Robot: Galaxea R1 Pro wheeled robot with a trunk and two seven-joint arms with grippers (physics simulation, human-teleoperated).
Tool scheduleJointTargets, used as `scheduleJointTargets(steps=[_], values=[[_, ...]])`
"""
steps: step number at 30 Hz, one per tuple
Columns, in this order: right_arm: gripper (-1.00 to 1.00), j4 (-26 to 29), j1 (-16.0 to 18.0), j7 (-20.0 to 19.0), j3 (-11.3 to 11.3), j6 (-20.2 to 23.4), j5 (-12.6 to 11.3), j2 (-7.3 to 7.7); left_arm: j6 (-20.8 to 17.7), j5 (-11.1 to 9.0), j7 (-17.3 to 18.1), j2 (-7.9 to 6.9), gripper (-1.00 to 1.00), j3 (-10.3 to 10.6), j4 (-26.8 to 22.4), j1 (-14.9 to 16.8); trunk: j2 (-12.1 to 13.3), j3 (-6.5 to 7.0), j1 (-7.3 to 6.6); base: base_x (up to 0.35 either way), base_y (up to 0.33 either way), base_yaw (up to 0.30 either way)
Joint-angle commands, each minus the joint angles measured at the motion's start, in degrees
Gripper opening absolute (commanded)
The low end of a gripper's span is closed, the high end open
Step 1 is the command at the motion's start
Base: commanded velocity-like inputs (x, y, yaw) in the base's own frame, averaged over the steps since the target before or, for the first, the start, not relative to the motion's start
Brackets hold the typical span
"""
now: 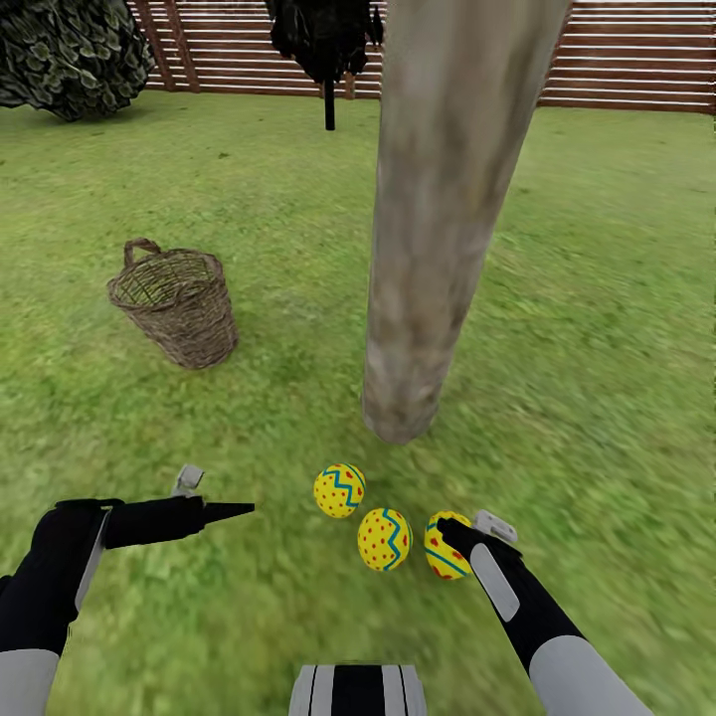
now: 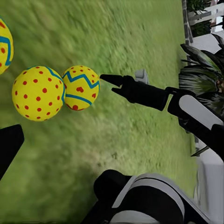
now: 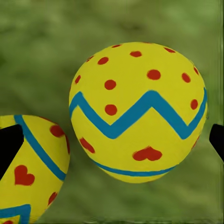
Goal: Take the three Easter eggs out of the wicker basket on the lawn in the garden, then place them on the lawn next to a single tree (choose any tree) so that all three eggs are next to the same tree and none are left in the basket.
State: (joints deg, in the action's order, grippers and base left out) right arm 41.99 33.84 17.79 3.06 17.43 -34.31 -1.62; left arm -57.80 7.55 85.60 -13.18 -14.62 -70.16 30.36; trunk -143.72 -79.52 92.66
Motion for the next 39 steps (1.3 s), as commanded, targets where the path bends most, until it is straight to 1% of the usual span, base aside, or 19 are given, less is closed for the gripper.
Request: scheduleJointTargets(steps=[1, 12, 18, 23, 37, 39], values=[[1.00, 0.10, 0.01, 0.49, 0.19, 0.12, -0.49, 0.03, -0.62, 0.62, 0.51, -0.09, 1.00, -0.05, -0.06, 0.04, 0.00, 0.19, -0.06, -0.264, 0.000, 0.000], [1.00, 0.27, 0.02, 0.49, 0.14, 0.15, -0.70, 0.12, -0.73, 0.71, 0.25, -0.19, 1.00, 0.43, 0.01, 0.14, 0.15, 2.63, -0.34, -0.149, 0.000, 0.000], [1.00, 0.27, 0.01, 0.45, 0.17, 0.18, -0.76, 0.15, -0.81, 0.79, -0.03, -0.09, 1.00, 0.54, 0.02, 0.14, 0.23, 3.96, -0.50, -0.066, 0.001, 0.000], [1.00, 0.28, 0.03, 0.41, 0.19, 0.22, -0.78, 0.30, -0.82, 0.84, -0.10, -0.02, 1.00, 0.62, 0.02, 0.14, 0.29, 5.06, -0.62, -0.248, 0.058, 0.000], [1.00, 0.28, 0.00, 0.40, 0.19, 0.23, -0.76, 0.12, -0.88, 0.86, -0.20, -0.08, 1.00, 0.55, 0.02, 0.14, 0.48, 8.17, -0.99, -0.030, 0.004, 0.000], [1.00, 0.28, 0.01, 0.40, 0.19, 0.23, -0.76, 0.12, -0.85, 0.97, -0.31, -0.09, 1.00, 0.55, 0.04, 0.14, 1.28, 8.52, -1.42, -0.192, 0.010, 0.000]])
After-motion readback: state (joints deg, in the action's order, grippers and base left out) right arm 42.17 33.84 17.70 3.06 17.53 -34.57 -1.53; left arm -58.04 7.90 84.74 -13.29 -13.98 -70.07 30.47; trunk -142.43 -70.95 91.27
